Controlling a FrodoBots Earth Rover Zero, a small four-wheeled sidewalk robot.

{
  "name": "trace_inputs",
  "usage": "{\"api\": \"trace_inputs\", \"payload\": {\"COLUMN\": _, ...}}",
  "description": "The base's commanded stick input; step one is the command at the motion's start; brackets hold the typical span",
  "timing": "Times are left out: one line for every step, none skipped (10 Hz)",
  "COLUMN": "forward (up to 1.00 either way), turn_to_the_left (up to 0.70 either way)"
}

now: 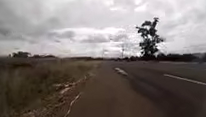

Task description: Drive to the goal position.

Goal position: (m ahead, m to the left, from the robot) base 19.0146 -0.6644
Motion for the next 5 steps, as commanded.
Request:
{"api": "trace_inputs", "payload": {"forward": 0.5, "turn_to_the_left": 0.0}}
{"api": "trace_inputs", "payload": {"forward": 0.5, "turn_to_the_left": 0.0}}
{"api": "trace_inputs", "payload": {"forward": 0.5, "turn_to_the_left": 0.0}}
{"api": "trace_inputs", "payload": {"forward": 0.5, "turn_to_the_left": 0.0}}
{"api": "trace_inputs", "payload": {"forward": 0.5, "turn_to_the_left": 0.0}}
